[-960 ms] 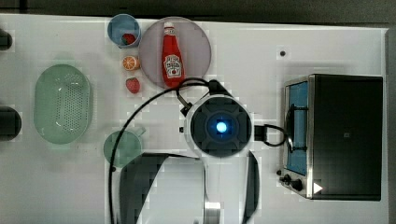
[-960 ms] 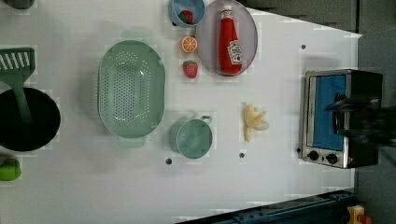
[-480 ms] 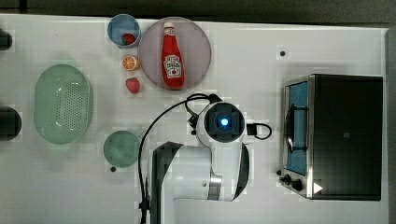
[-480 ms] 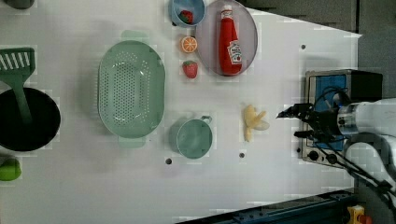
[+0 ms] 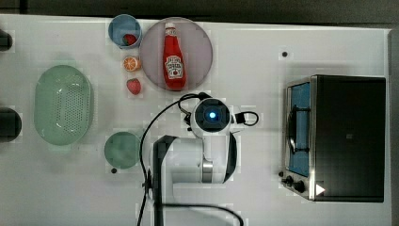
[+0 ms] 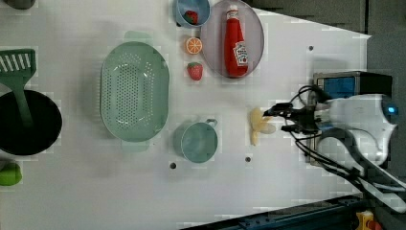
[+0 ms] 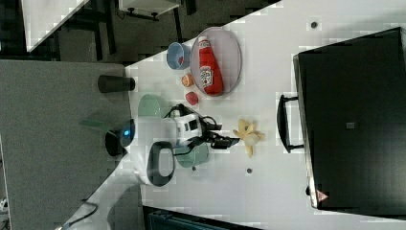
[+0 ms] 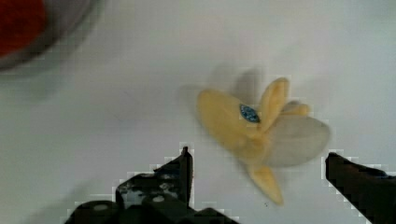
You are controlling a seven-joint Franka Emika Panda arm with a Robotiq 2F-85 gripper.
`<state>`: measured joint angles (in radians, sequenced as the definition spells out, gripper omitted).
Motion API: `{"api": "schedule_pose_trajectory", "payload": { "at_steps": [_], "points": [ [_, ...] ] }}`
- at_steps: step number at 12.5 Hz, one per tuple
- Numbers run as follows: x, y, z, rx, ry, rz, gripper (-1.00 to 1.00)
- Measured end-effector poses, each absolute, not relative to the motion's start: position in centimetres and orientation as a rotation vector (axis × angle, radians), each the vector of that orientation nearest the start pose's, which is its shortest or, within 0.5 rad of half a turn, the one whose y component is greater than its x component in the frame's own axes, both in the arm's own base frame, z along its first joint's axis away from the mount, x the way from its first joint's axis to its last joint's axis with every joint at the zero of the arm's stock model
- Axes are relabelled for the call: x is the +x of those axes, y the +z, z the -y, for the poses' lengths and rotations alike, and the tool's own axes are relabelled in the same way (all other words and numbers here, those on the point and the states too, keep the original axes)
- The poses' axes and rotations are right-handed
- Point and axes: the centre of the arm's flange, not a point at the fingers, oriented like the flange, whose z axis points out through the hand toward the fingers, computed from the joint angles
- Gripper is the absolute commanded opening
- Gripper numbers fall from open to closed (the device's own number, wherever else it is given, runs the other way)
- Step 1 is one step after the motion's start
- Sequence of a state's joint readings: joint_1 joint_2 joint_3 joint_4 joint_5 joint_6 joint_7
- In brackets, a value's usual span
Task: Pick Banana and place it in mug.
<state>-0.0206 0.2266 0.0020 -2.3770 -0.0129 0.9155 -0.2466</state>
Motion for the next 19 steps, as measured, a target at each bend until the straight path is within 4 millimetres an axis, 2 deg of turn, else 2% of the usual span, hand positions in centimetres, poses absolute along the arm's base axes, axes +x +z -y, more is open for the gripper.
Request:
{"api": "schedule_pose_trajectory", "payload": {
  "at_steps": [3,5,6,8,11,14,17,19],
  "points": [
    [47.3,15.8,0.7,-3.066,0.260,-0.828,1.00],
    [46.8,13.5,0.9,-3.051,0.258,-0.847,1.00],
    [46.8,12.7,1.0,-3.045,0.229,-0.854,0.93],
    [47.1,12.0,0.6,-3.043,0.190,-0.838,0.43],
    [47.3,13.3,0.3,-3.044,0.113,-0.830,-0.25],
    [48.1,14.5,0.7,-3.047,0.036,-0.811,-0.26],
    [48.1,16.1,1.7,-3.043,0.047,-0.841,-0.26],
    [48.2,19.4,2.1,-3.042,0.060,-0.858,-0.26]
  ]
}}
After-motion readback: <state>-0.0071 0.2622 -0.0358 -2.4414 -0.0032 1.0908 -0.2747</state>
